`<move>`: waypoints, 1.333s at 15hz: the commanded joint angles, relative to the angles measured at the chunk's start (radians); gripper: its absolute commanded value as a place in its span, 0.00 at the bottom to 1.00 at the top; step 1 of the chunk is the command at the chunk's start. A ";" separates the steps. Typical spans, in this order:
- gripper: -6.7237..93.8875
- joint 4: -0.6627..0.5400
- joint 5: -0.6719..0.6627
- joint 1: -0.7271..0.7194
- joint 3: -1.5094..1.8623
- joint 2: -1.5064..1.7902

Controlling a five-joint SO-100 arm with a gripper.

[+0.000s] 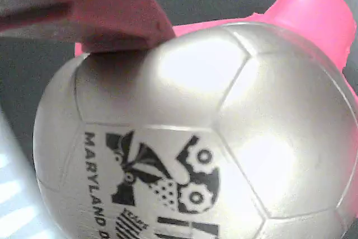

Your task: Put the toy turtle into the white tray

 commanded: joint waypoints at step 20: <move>0.07 -0.091 -0.371 0.563 -0.379 -0.114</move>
